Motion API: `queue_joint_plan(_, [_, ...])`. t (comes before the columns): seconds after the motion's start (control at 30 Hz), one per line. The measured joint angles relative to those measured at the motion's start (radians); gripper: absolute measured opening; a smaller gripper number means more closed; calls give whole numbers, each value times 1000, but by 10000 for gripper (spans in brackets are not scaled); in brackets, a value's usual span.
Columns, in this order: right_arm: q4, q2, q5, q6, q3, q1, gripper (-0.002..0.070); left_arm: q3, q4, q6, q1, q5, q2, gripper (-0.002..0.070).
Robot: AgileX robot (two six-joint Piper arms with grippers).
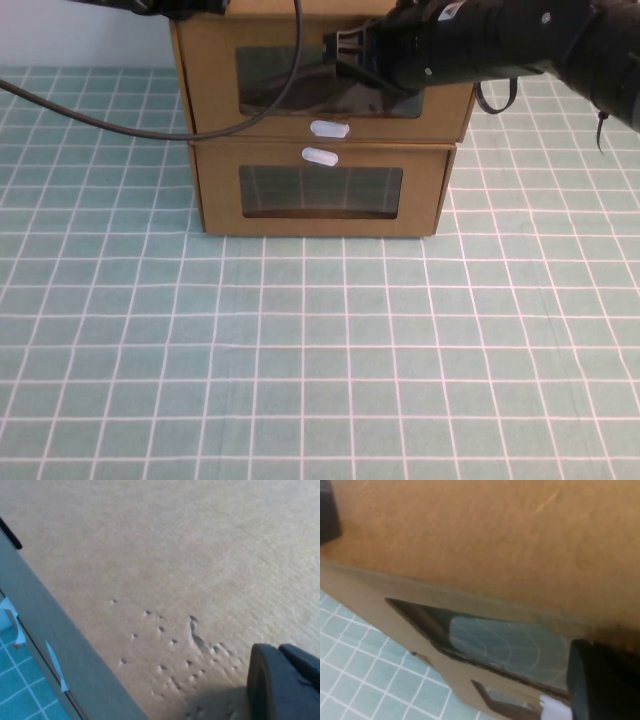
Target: Close the shoe box
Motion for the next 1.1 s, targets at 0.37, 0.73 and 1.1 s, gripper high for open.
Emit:
queue_joint_plan(0.37, [-2,-161,234,0,-1,-10,-11,2,48,0,0,35,-81,-5])
queue_joint_plan(0.73, [-135,-713,349,71,399,-10,-11,358,57,-23,0,-126,-486,-5])
queue_joint_plan(1.1, [-195,-1530,396,185,978,-10,-11,1056,27,8,0,-419,-1155,-5])
